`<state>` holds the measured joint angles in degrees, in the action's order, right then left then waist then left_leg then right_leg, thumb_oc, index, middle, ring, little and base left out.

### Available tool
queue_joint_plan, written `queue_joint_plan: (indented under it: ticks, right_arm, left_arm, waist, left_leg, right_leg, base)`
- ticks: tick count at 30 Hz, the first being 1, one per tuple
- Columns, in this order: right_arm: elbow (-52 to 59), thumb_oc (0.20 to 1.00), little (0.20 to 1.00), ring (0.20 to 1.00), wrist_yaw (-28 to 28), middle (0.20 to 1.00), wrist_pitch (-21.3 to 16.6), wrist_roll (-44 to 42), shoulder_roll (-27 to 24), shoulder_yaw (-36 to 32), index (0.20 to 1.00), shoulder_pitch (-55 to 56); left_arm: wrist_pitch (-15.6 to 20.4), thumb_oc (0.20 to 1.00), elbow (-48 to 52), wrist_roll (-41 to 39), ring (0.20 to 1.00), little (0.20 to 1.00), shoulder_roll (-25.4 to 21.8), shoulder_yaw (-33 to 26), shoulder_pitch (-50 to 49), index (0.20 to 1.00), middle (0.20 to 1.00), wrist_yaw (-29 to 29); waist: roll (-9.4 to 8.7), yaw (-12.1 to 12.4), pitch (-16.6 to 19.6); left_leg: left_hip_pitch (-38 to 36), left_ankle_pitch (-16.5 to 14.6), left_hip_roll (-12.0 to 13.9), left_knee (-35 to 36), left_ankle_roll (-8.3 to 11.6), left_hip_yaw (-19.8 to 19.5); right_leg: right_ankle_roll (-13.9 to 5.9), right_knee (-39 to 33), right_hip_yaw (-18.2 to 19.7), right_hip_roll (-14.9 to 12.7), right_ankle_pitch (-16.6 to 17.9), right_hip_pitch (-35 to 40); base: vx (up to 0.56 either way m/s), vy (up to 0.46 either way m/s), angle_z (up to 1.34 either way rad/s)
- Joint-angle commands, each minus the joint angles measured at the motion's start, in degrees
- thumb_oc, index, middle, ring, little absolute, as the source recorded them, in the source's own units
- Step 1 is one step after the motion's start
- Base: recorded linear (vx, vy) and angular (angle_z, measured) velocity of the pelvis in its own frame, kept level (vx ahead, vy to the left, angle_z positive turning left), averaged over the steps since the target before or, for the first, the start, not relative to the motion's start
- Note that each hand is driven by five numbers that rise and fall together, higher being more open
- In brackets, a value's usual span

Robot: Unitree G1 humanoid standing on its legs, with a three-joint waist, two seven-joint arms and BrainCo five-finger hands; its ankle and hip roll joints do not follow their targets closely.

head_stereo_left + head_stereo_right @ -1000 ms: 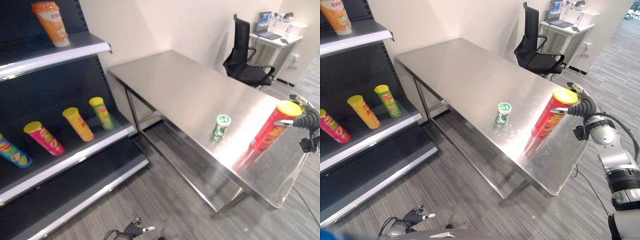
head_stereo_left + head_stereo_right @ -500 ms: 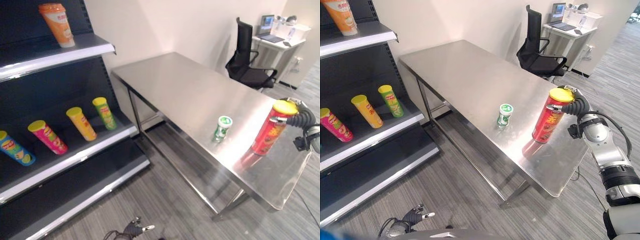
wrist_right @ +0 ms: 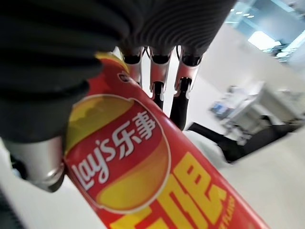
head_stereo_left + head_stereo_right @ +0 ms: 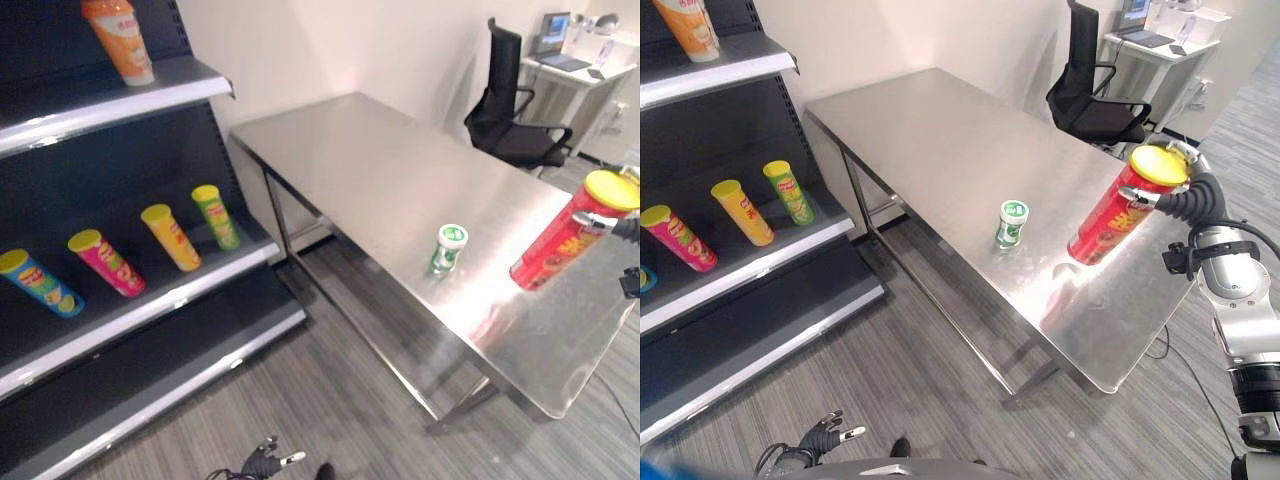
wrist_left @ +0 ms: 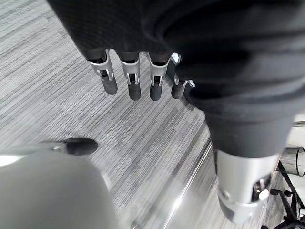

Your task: Put the goods on the table back onto the shelves and tidy them up.

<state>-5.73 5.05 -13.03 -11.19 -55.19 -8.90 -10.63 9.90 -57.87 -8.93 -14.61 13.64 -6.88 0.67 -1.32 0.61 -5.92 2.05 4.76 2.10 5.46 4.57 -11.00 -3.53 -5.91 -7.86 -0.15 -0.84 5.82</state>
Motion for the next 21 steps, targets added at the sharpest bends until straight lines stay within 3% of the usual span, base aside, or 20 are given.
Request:
queue_joint_plan:
  ticks: [1, 3, 4, 7, 8, 9, 10, 14, 15, 16, 17, 19, 20, 21]
  right_arm:
    - [5.7, 0.2, 0.2, 0.2, 3.6, 0.2, -6.0, 0.4, -2.4, -5.6, 0.2, -5.1]
    - [7.6, 0.2, 0.2, 0.2, 4.3, 0.2, -5.8, 1.4, -2.8, -7.1, 0.2, -4.1]
    - [8.8, 0.2, 0.2, 0.2, 4.8, 0.2, -5.7, 2.3, -2.8, -8.6, 0.2, -2.1]
    - [11.1, 0.2, 0.2, 0.2, 4.0, 0.2, -5.1, 3.6, -3.0, -10.4, 0.2, 0.8]
    - [11.2, 0.2, 0.2, 0.2, 4.0, 0.2, -5.1, 3.6, -3.0, -10.6, 0.2, 1.0]
    - [11.8, 0.2, 0.2, 0.2, 4.0, 0.2, -4.9, 4.0, -3.1, -11.4, 0.2, 1.7]
    - [11.7, 0.2, 0.2, 0.2, 4.1, 0.2, -4.6, 4.5, -3.1, -11.8, 0.2, 2.3]
    - [12.8, 0.2, 0.2, 0.2, 3.9, 0.2, -3.5, 5.8, -1.4, -12.1, 0.2, 3.4]
    - [12.8, 0.2, 0.2, 0.2, 3.9, 0.2, -3.5, 5.9, -1.4, -12.1, 0.2, 3.3]
    - [12.6, 0.2, 0.2, 0.2, 4.1, 0.2, -3.4, 6.5, -1.0, -11.4, 0.2, 2.6]
    - [12.5, 0.2, 0.2, 0.2, 4.8, 0.2, -2.9, 7.4, -0.8, -9.4, 0.2, 0.7]
    - [12.6, 0.2, 0.2, 0.2, 5.0, 0.2, -2.6, 8.7, -1.0, -7.6, 0.2, -1.0]
    - [12.9, 0.2, 0.2, 0.2, 5.1, 0.2, -2.2, 9.6, -1.5, -7.2, 0.2, -1.1]
    - [13.4, 0.2, 0.2, 0.2, 4.2, 0.2, -1.9, 10.1, -2.0, -6.9, 0.2, -0.4]
  left_arm:
    - [2.1, 1.0, -1.8, -2.3, 1.0, 1.0, -1.4, 1.5, 5.4, 1.0, 1.0, -0.7]
    - [2.3, 1.0, -2.1, -3.0, 1.0, 1.0, -0.9, 0.4, 5.8, 1.0, 1.0, -1.5]
    - [2.3, 1.0, -3.5, -3.4, 1.0, 1.0, -0.6, -1.1, 6.0, 1.0, 1.0, -1.5]
    - [2.4, 1.0, -5.2, -2.2, 1.0, 1.0, -0.6, -2.4, 6.2, 1.0, 1.0, -2.0]
    - [2.4, 1.0, -5.2, -2.1, 1.0, 1.0, -0.6, -2.4, 6.2, 1.0, 1.0, -2.0]
    - [2.4, 1.0, -5.5, -1.2, 1.0, 1.0, -0.8, -2.4, 6.3, 1.0, 1.0, -2.0]
    - [2.2, 1.0, -5.9, -0.1, 1.0, 1.0, -0.8, -2.3, 6.2, 1.0, 1.0, -2.0]
    - [1.8, 1.0, -7.6, 1.6, 1.0, 1.0, -0.6, -2.2, 7.2, 1.0, 1.0, -2.1]
    - [1.8, 1.0, -7.6, 1.6, 1.0, 1.0, -0.6, -2.2, 7.3, 1.0, 1.0, -2.1]
    - [2.0, 1.0, -7.5, 2.0, 1.0, 1.0, -1.1, -1.8, 7.9, 1.0, 1.0, -2.3]
    - [2.0, 1.0, -6.9, 3.0, 1.0, 1.0, -1.9, -0.7, 9.0, 1.0, 1.0, -2.1]
    - [1.8, 1.0, -6.4, 4.2, 1.0, 1.0, -2.8, -0.2, 9.7, 1.0, 1.0, -2.2]
    - [1.5, 1.0, -6.3, 4.6, 1.0, 1.0, -3.2, 0.2, 9.9, 1.0, 1.0, -2.3]
    - [1.3, 1.0, -5.9, 4.9, 1.0, 1.0, -3.6, 0.4, 10.1, 1.0, 1.0, -1.8]
  waist:
    - [-3.58, 2.8, -1.2]
    - [-3.55, 2.1, -1.6]
    - [-3.4, 1.3, -1.7]
    - [-3.13, 0.3, -1.9]
    - [-3.1, 0.3, -1.9]
    - [-2.39, -0.3, -1.1]
    - [-1.79, -0.5, -0.4]
    - [-2.62, -0.3, 0.8]
    - [-2.72, -0.4, 0.8]
    - [-3.45, -0.1, 1.0]
    - [-4.13, 0.2, 1.1]
    - [-4.58, 0.0, 1.0]
    - [-4.72, -0.4, 1.1]
    - [-4.64, -1.7, 1.0]
  left_leg:
    - [2.3, -3.0, 3.1, -3.0, 3.0, -1.4]
    - [4.1, -1.9, 4.9, -3.1, 3.37, 1.7]
    - [4.1, -0.5, 8.3, -2.7, 3.99, 7.4]
    - [3.9, 1.6, 13.5, -2.4, 5.0, 15.7]
    - [3.8, 1.7, 13.6, -2.3, 5.04, 15.7]
    - [3.1, 1.9, 15.2, -1.5, 5.51, 19.1]
    - [2.7, 1.7, 15.2, -1.4, 5.34, 20.1]
    - [2.9, -2.8, 11.4, -5.1, 3.38, 21.0]
    - [3.2, -2.7, 11.2, -5.2, 3.21, 21.0]
    - [3.8, -4.3, 9.3, -6.5, 2.07, 20.8]
    - [4.6, -6.3, 6.0, -7.7, 0.18, 20.7]
    - [4.6, -7.5, 3.1, -7.8, -1.68, 20.3]
    - [4.5, -7.9, 2.0, -7.8, -2.32, 19.6]
    - [4.1, -8.1, 0.8, -7.5, -3.0, 18.5]
  right_leg:
    - [-1.99, 2.7, 0.1, -3.3, -7.0, -0.6]
    - [-2.01, 2.8, -2.0, -3.9, -7.2, -1.0]
    - [-2.46, 3.2, -3.7, -4.8, -7.1, -0.9]
    - [-3.69, 3.9, -7.0, -7.3, -6.7, -0.1]
    - [-3.7, 3.9, -7.0, -7.3, -6.7, -0.1]
    - [-4.57, 3.4, -8.8, -8.2, -6.2, 0.2]
    - [-5.04, 3.0, -9.3, -8.6, -5.9, 0.7]
    - [-7.29, 3.6, -10.5, -13.9, -3.0, 2.2]
    - [-7.37, 3.5, -10.5, -14.0, -2.8, 2.0]
    - [-8.35, 4.7, -10.5, -16.4, -0.9, 1.7]
    - [-9.49, 7.9, -10.3, -20.4, 3.2, 0.7]
    - [-9.13, 11.4, -9.3, -23.1, 6.8, -0.8]
    - [-8.8, 13.1, -7.1, -22.8, 8.3, -1.1]
    - [-7.83, 15.5, -2.4, -20.7, 8.1, -2.4]
  base:
    - [-0.14, -0.001, 1.0]
    - [-0.06, 0.133, 1.18]
    - [-0.01, 0.24, 1.16]
    - [0.02, 0.253, 0.89]
    - [0.04, 0.274, 0.9]
    - [0.11, 0.302, 0.78]
    - [0.17, 0.427, 0.48]
    - [0.14, 0.38, 0.41]
    - [0.09, 0.286, 0.14]
    - [0.09, 0.428, 0.26]
    - [0.12, 0.545, 0.44]
    - [0.12, 0.428, 0.68]
    - [0.17, 0.336, 0.6]
    - [0.16, 0.307, 0.6]
